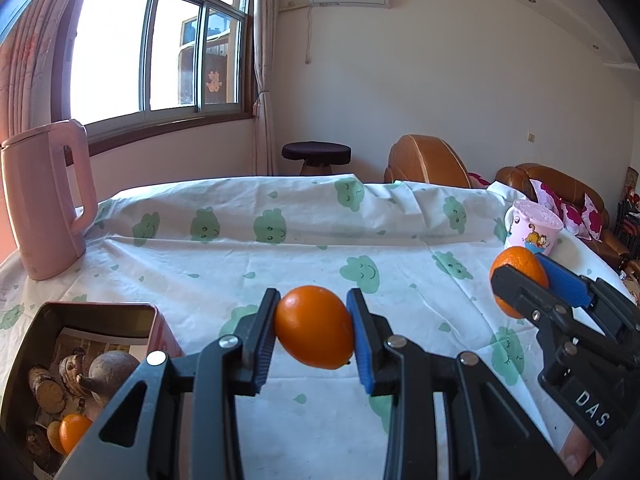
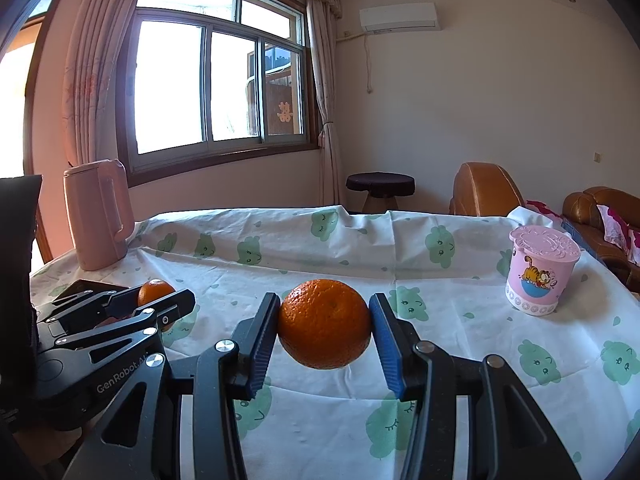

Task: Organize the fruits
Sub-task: 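Carry both held oranges over the tin box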

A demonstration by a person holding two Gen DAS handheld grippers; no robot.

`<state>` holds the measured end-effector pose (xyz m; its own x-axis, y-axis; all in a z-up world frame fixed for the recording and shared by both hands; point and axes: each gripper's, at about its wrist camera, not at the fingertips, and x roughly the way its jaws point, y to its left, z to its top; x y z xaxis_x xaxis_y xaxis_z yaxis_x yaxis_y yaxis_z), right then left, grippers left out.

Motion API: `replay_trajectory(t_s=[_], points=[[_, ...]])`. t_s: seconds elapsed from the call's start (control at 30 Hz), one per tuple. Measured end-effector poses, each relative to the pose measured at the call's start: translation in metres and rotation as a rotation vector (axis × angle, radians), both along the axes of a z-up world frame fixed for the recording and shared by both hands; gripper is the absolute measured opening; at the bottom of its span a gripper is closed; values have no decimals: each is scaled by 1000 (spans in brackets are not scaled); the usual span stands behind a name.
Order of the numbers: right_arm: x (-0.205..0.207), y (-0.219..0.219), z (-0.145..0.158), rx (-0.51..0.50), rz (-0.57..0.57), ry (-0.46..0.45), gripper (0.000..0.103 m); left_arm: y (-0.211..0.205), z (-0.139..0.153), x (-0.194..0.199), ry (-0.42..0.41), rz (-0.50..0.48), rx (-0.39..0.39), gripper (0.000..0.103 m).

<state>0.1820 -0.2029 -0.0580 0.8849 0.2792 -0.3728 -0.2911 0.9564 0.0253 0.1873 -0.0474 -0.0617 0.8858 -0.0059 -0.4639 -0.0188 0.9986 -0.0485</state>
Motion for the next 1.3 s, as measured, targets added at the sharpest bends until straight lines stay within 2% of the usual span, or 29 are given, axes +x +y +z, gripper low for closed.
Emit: replay_trajectory(t_s=[0.9, 1.3], points=[[-24, -4, 6, 8, -2, -95, 48, -4, 9, -26, -122, 35, 48, 36], [-32, -4, 8, 14, 1, -106, 48, 1, 11, -43, -145, 66, 58, 36]])
